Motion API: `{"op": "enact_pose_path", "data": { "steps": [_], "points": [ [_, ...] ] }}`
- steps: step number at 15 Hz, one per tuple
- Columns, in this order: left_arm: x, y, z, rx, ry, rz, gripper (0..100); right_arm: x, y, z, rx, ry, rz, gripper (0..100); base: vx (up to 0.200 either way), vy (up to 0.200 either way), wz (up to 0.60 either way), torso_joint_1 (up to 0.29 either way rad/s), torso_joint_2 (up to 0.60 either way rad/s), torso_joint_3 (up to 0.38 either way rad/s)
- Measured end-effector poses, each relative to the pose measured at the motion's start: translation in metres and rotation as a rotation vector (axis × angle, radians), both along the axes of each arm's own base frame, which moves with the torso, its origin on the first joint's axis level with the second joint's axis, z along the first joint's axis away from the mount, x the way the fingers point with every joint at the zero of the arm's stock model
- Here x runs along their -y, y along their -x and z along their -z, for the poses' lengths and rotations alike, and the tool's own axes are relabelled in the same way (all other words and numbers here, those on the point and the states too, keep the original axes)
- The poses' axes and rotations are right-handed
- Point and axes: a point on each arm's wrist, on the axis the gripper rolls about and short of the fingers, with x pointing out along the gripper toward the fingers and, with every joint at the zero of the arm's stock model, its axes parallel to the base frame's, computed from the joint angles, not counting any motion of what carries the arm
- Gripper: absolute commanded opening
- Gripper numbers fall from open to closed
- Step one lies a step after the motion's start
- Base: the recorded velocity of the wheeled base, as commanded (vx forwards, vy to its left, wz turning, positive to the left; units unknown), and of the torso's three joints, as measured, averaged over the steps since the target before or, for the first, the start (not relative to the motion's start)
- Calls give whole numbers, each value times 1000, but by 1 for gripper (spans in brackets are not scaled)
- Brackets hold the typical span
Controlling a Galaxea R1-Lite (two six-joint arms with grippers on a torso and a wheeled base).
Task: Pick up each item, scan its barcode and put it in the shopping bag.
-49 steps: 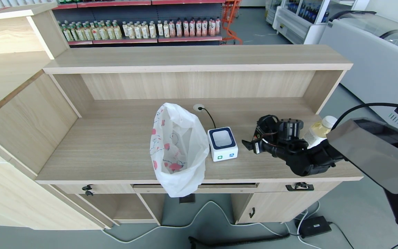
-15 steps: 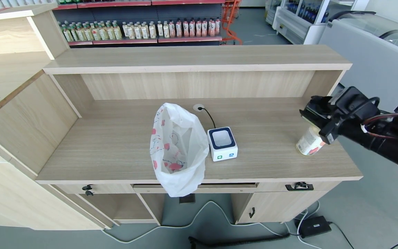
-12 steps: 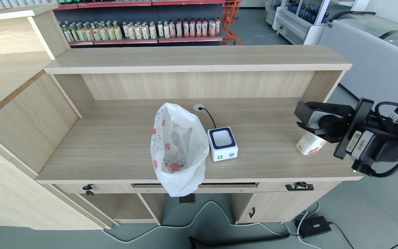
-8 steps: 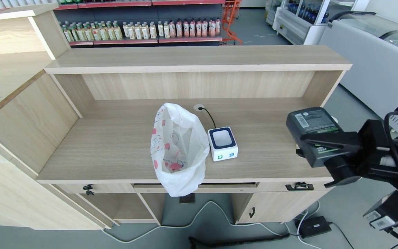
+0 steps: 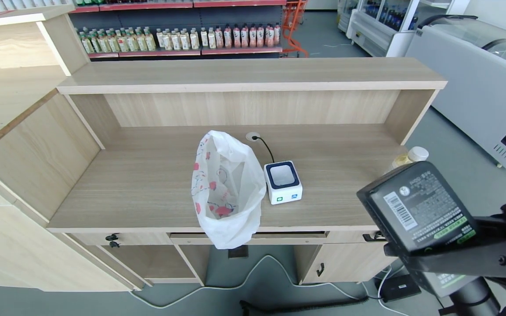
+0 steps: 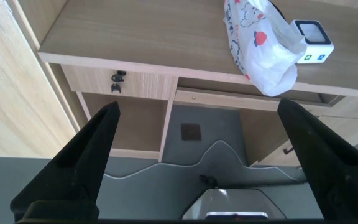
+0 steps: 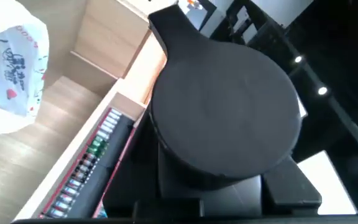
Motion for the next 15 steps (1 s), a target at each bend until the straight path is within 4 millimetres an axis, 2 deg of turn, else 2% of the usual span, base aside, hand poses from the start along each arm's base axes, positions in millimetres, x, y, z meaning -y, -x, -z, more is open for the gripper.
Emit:
{"op": "enact_pose_path", "data": {
  "steps": [6,12,15],
  "points": [
    [0,0,0,0,0,1,100,3,19,-20,129,-52,-28,0,0,0,0,0,0,0],
    [0,0,0,0,0,0,100,5,33,-27,162,-67,-48,0,0,0,0,0,0,0],
    [0,0,0,0,0,0,100,5,38,-22,106,-45,-66,0,0,0,0,0,0,0]
  ]
}}
